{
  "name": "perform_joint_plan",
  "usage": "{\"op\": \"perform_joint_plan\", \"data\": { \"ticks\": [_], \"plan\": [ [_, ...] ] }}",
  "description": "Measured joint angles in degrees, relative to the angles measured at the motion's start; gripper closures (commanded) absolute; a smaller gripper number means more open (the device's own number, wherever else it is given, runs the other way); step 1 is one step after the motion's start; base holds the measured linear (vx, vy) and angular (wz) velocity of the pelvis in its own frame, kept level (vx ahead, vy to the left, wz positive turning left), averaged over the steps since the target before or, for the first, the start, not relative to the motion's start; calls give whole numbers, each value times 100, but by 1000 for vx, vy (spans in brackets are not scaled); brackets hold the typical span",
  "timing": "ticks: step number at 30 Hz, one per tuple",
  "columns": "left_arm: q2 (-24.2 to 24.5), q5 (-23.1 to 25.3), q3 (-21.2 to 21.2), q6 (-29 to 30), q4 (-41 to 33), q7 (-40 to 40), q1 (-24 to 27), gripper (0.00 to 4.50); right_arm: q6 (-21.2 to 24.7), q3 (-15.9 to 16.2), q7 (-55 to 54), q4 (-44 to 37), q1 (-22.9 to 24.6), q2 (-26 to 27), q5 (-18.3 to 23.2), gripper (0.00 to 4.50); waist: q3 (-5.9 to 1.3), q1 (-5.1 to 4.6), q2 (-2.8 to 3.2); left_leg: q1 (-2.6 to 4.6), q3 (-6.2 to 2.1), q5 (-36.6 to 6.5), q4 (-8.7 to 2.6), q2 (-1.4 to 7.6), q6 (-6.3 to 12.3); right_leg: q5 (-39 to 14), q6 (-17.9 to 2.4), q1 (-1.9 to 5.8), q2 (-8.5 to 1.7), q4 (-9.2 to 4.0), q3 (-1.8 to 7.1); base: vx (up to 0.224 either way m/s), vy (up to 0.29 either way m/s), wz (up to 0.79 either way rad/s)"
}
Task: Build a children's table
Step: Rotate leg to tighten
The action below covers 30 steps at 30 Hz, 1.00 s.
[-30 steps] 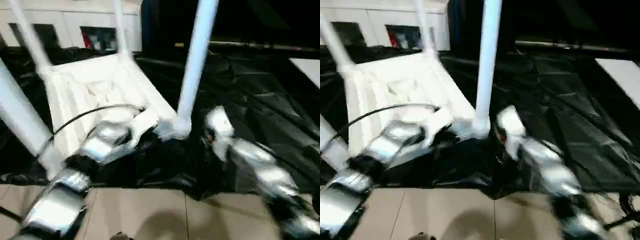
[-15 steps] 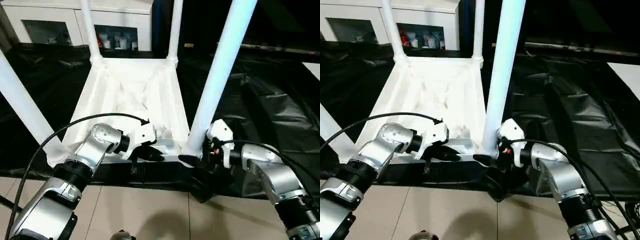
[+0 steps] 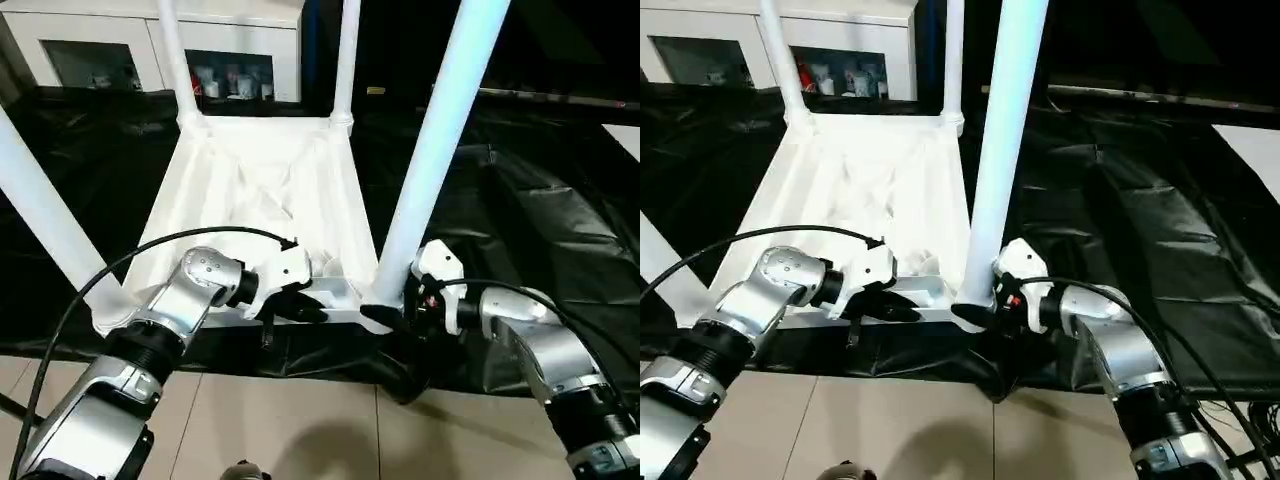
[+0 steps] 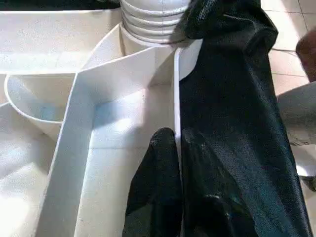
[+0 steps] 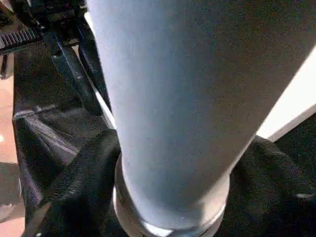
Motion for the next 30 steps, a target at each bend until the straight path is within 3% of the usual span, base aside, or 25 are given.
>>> {"op": "perform_joint_plan", "data": {
  "ticks": [5, 12, 17, 22, 27, 30],
  "plan": [
    [29, -1, 23, 5, -39, -34, 26, 450, 9, 1, 18, 12, 0, 31, 65, 169, 1, -37, -1, -2, 0, 0, 0, 0, 0, 1, -2, 0, 0, 0, 0, 0, 0, 0],
    [-2, 7, 115, 15, 32, 89, 38, 450, -46, -173, -220, 242, -3, 357, 89, 181, -4, -117, -8, 4, 0, 0, 0, 0, 0, 5, -8, 1, 0, 5, 0, 0, 0, 0],
    [-401, 193, 212, 116, 595, 893, -257, 450, -127, -471, -1517, 698, -131, 995, -70, 183, -6, -207, -8, 21, -3, 0, 1, -2, -1, -6, 9, 10, -2, 4, -2, 0, 0, 0],
    [-1037, 317, 376, 405, 1408, 2083, -711, 450, -197, -928, -3651, 1420, -554, 1880, -355, 183, -5, -269, -7, 23, -32, 0, -4, -23, -1, -7, 11, 14, -22, -28, -36, 0, 0, 0],
    [-1492, 358, 497, 541, 2061, 2921, -1074, 450, -387, -1171, -5041, 2359, -1200, 2291, -566, 183, -7, -321, 43, 14, -44, -2, -30, -48, 1, -8, 12, 57, -56, -189, -91, 0, 0, 0],
    [-1552, 390, 505, 501, 2194, 3020, -1131, 450, -556, -1185, -5191, 2621, -1316, 2329, -594, 183, -3, -381, 53, 17, -44, -10, -31, -48, 16, -7, 12, 104, -66, -270, -119, 0, 0, 0]
  ]
}}
